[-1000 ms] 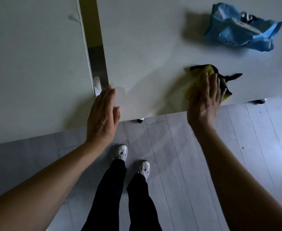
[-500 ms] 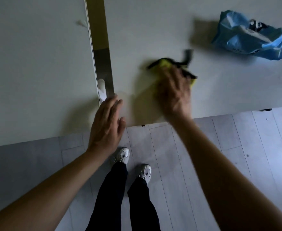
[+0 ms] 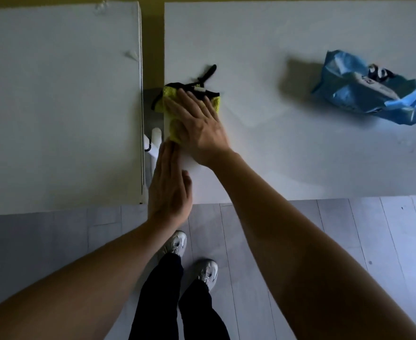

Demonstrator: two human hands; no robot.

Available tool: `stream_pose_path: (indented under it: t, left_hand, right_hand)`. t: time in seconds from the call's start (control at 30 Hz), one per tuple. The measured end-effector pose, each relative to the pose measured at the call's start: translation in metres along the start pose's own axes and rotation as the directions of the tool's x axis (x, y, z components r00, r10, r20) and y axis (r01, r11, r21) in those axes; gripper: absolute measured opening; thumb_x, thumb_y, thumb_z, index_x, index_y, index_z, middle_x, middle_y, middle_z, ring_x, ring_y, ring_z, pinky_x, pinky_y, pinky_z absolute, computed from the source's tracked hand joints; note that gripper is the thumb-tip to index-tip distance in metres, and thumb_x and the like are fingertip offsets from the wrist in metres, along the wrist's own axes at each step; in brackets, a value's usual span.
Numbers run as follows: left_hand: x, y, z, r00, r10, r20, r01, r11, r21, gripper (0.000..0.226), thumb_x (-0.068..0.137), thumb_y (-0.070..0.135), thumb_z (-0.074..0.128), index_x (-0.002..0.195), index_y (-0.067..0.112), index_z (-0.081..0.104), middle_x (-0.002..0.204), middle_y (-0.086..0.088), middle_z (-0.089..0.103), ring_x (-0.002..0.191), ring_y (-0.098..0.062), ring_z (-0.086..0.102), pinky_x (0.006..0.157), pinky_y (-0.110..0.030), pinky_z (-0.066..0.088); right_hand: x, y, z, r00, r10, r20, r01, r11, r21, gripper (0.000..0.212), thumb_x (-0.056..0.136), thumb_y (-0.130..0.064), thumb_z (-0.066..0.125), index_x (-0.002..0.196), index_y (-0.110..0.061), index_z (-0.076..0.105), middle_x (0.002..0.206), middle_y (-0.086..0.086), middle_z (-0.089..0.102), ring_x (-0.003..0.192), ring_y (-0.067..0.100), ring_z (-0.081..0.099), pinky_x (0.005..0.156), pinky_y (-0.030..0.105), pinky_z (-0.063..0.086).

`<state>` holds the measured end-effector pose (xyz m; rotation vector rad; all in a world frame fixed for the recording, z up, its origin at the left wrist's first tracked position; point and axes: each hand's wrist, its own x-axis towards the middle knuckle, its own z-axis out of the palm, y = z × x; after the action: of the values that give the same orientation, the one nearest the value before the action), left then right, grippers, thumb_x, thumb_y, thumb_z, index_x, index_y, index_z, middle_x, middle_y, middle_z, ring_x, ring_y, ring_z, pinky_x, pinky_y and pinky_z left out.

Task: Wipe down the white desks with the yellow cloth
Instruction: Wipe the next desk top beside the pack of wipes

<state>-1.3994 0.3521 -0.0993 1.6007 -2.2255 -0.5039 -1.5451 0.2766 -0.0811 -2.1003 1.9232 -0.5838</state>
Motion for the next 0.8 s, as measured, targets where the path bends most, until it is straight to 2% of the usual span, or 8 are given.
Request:
stream_pose_path:
  t: [0.13, 0.23, 0.37, 0.43, 0.5, 0.57, 0.7, 0.8]
  left_hand:
    - [0.004, -0.002, -0.001, 0.991, 0.133, 0.022, -0.134, 0.99, 0.042, 0.059, 0.107, 0.02, 0.033, 0.163, 0.002, 0.027, 0.171, -0.015, 0.022, 0.16, -0.026, 0.017, 0.131, -0.03, 0.01]
    - [0.007, -0.006, -0.005, 0.93, 0.348, 0.114, -0.358, 0.931, 0.077, 0.06, 0.106, 0.026, 0.028, 0.162, 0.006, 0.033, 0.171, -0.014, 0.025, 0.16, -0.029, 0.018, 0.131, -0.046, 0.015]
    - [0.011, -0.007, -0.004, 0.916, 0.389, 0.099, -0.395, 0.917, 0.057, 0.058, 0.105, 0.023, 0.031, 0.161, 0.004, 0.035, 0.169, -0.013, 0.03, 0.159, -0.029, 0.024, 0.128, -0.053, 0.024]
    - [0.01, -0.009, -0.003, 0.915, 0.396, 0.081, -0.399, 0.917, 0.028, 0.057, 0.105, 0.02, 0.035, 0.159, 0.003, 0.037, 0.168, -0.014, 0.032, 0.158, -0.031, 0.026, 0.127, -0.053, 0.025]
    - [0.009, -0.011, -0.002, 0.913, 0.401, 0.073, -0.403, 0.915, 0.014, 0.056, 0.104, 0.019, 0.037, 0.157, 0.002, 0.041, 0.166, -0.017, 0.036, 0.156, -0.035, 0.03, 0.127, -0.053, 0.027]
    - [0.008, -0.014, -0.001, 0.916, 0.395, 0.067, -0.397, 0.917, 0.026, 0.053, 0.103, 0.018, 0.039, 0.155, 0.003, 0.042, 0.16, -0.022, 0.043, 0.152, -0.038, 0.037, 0.126, -0.053, 0.029]
    - [0.011, -0.013, -0.004, 0.922, 0.371, 0.113, -0.374, 0.927, 0.007, 0.054, 0.107, 0.021, 0.034, 0.158, 0.004, 0.041, 0.165, -0.019, 0.037, 0.156, -0.035, 0.031, 0.125, -0.054, 0.03]
    - [0.014, -0.009, -0.008, 0.923, 0.364, 0.125, -0.363, 0.931, -0.031, 0.054, 0.105, 0.02, 0.037, 0.156, 0.002, 0.042, 0.166, -0.017, 0.035, 0.156, -0.033, 0.031, 0.125, -0.053, 0.03]
  right_hand:
    - [-0.022, 0.052, -0.024, 0.977, 0.166, -0.133, -0.167, 0.986, 0.002, 0.058, 0.1, -0.041, 0.04, 0.155, -0.024, 0.038, 0.163, 0.008, 0.033, 0.152, 0.027, 0.026, 0.125, 0.048, 0.016]
    - [-0.037, 0.095, -0.045, 0.872, 0.423, -0.248, -0.428, 0.903, 0.034, 0.057, 0.102, -0.036, 0.041, 0.157, -0.024, 0.034, 0.164, 0.009, 0.028, 0.153, 0.027, 0.021, 0.126, 0.048, 0.012]
    - [-0.026, 0.099, -0.045, 0.769, 0.57, -0.29, -0.578, 0.813, 0.067, 0.054, 0.104, -0.028, 0.043, 0.157, -0.02, 0.035, 0.165, 0.013, 0.025, 0.154, 0.031, 0.018, 0.126, 0.046, 0.004]
    - [-0.001, 0.074, -0.028, 0.848, 0.456, -0.269, -0.463, 0.885, 0.042, 0.056, 0.098, -0.03, 0.048, 0.153, -0.017, 0.043, 0.162, 0.015, 0.031, 0.151, 0.036, 0.024, 0.123, 0.053, 0.01]
    - [0.031, 0.036, -0.006, 0.968, 0.176, -0.18, -0.179, 0.984, -0.004, 0.056, 0.095, -0.033, 0.047, 0.149, -0.018, 0.049, 0.159, 0.013, 0.038, 0.149, 0.036, 0.03, 0.121, 0.056, 0.015]
    - [0.055, -0.003, 0.012, 0.997, 0.0, -0.077, 0.0, 1.0, -0.004, 0.051, 0.099, -0.034, 0.047, 0.149, -0.021, 0.05, 0.16, 0.009, 0.038, 0.15, 0.032, 0.03, 0.123, 0.051, 0.014]
    - [0.071, 0.001, 0.009, 0.997, -0.073, 0.025, 0.074, 0.997, -0.023, 0.051, 0.107, -0.038, 0.034, 0.156, -0.025, 0.038, 0.165, 0.004, 0.028, 0.155, 0.023, 0.019, 0.126, 0.048, 0.011]
    - [0.061, 0.041, -0.01, 0.992, 0.088, -0.088, -0.088, 0.996, -0.003, 0.052, 0.104, -0.037, 0.04, 0.153, -0.023, 0.042, 0.162, 0.008, 0.035, 0.152, 0.028, 0.026, 0.123, 0.052, 0.018]
